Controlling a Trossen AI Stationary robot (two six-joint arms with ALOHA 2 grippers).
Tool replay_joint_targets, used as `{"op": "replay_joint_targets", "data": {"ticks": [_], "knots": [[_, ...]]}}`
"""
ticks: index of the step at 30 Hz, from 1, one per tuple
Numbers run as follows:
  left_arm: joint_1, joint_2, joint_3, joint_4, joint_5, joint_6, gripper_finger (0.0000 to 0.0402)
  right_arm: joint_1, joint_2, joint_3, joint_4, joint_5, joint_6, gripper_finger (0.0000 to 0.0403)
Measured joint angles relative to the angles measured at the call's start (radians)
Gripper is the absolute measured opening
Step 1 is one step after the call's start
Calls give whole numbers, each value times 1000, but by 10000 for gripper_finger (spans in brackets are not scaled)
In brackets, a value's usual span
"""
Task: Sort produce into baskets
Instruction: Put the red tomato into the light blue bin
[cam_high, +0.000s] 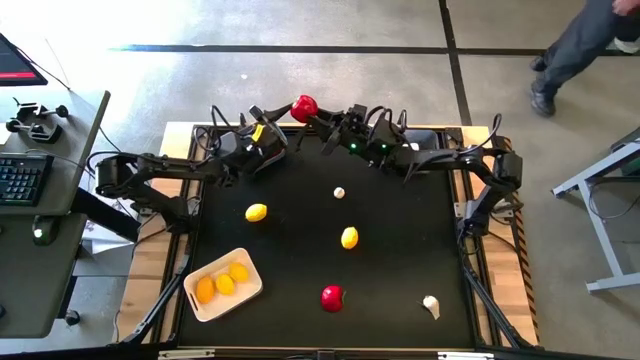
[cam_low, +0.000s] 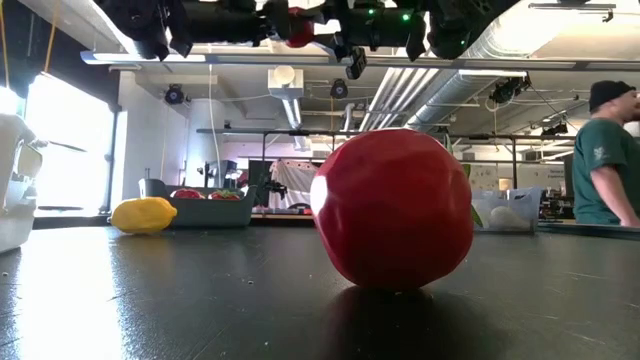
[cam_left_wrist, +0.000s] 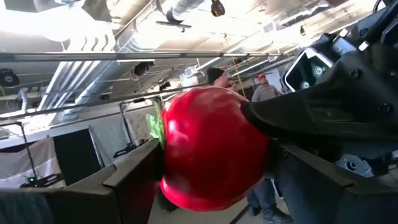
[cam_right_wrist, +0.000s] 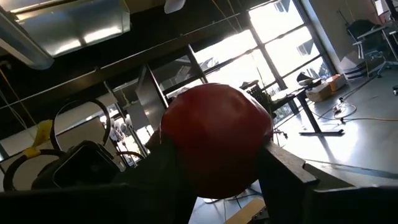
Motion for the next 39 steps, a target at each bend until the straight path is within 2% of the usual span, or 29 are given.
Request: {"op": "replay_joint_targets", "data": {"ticks": [6, 13, 19, 24, 29, 33, 36, 39], "knots": [[-4, 0, 0, -4, -6, 46, 257, 0, 0, 0, -13, -6, -9, 166], [-3, -1, 0, -20, -11, 63, 198, -6, -1, 0, -25, -14, -69, 217], [-3, -22, 0, -77, -15, 68, 189, -5, -3, 0, -40, -20, -127, 272], [4, -43, 1, -155, -13, 49, 188, -19, -28, 0, -102, -30, -173, 291], [27, -68, 0, -309, 23, 0, 188, -36, -108, 2, -203, -29, -257, 292], [58, -120, 0, -440, 42, -40, 187, -50, -170, 3, -360, -24, -316, 283], [82, -166, 0, -590, 43, -65, 187, -66, -218, 2, -480, -2, -337, 250], [118, -234, 0, -743, 34, -119, 187, -79, -249, 2, -580, 32, -366, 194]]}}
